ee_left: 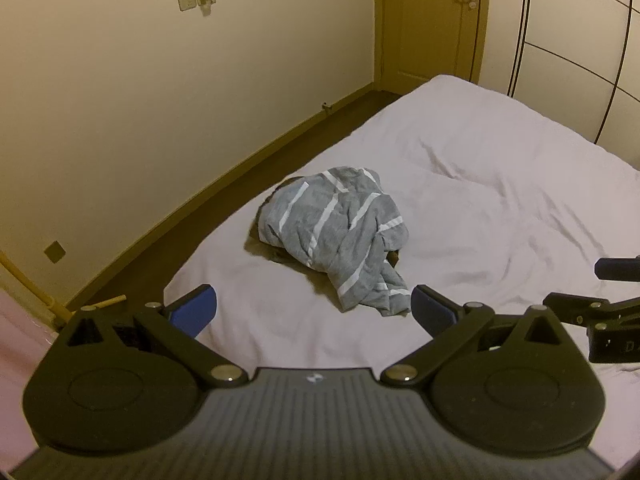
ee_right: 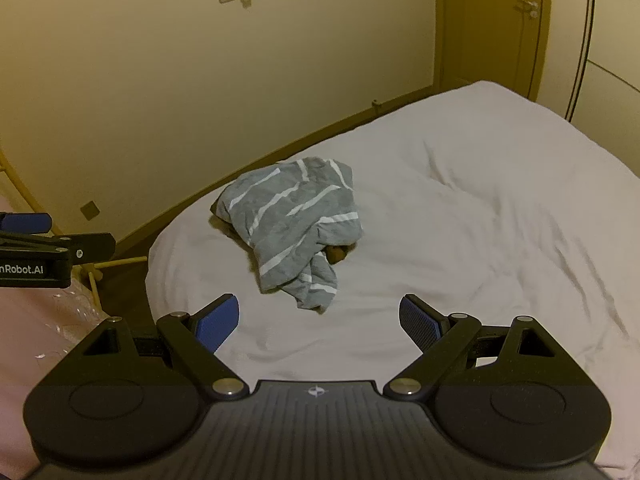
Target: Fold clothes
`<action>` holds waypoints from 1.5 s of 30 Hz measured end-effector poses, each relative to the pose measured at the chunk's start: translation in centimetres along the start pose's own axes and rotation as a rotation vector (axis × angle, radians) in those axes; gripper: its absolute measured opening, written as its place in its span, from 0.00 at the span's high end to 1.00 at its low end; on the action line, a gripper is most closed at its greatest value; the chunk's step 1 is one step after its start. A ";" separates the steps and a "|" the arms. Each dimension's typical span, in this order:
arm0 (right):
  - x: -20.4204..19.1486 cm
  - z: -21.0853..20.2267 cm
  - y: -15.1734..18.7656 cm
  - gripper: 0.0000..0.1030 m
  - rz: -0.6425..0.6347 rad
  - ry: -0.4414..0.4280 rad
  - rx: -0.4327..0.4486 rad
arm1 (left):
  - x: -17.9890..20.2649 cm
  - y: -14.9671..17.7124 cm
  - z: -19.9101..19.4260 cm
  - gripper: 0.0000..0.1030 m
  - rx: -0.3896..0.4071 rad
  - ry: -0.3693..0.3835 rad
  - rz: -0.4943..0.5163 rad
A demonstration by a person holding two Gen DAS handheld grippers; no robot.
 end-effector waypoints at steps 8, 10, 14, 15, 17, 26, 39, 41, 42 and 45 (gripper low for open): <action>2.0 -0.9 0.1 0.14 0.027 -0.046 0.026 | 1.9 -0.1 -0.7 0.01 0.012 -0.031 -0.004; 2.3 -0.1 -0.2 0.14 0.030 -0.039 0.011 | 2.2 -0.9 0.3 0.01 -0.015 -0.017 -0.011; 3.9 0.5 -1.5 0.14 0.028 -0.038 -0.007 | 2.3 -0.8 1.4 0.01 -0.018 -0.006 -0.023; 4.1 0.3 -1.6 0.14 0.025 -0.039 -0.004 | 2.5 -0.8 1.5 0.01 -0.017 -0.007 -0.024; 4.2 0.5 -1.6 0.14 0.021 -0.039 -0.003 | 2.7 -0.7 1.7 0.01 -0.016 -0.009 -0.026; 4.5 1.2 -1.5 0.14 0.007 -0.045 -0.016 | 2.9 -0.1 2.2 0.01 -0.025 0.010 -0.025; 5.2 2.2 -1.3 0.14 -0.026 -0.055 -0.027 | 3.5 1.2 2.6 0.01 -0.037 0.000 -0.042; 5.3 2.2 -1.2 0.14 -0.019 -0.055 -0.026 | 3.5 1.5 2.7 0.01 -0.049 0.000 -0.038; 5.4 2.2 -1.1 0.14 -0.015 -0.055 -0.025 | 3.5 1.5 2.8 0.01 -0.052 0.001 -0.035; 5.4 2.1 -1.2 0.14 -0.014 -0.053 -0.018 | 3.4 1.5 2.7 0.01 -0.050 -0.001 -0.027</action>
Point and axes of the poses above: each gripper's, at about its wrist camera, not at the fingertips, and z roughly the way its jaws point, x to its right, y to its underside, the point moved 2 cm from there along z, roughly the way its jaws point, and after that the axes turned 7 degrees about -y, right-handed, at the moved point
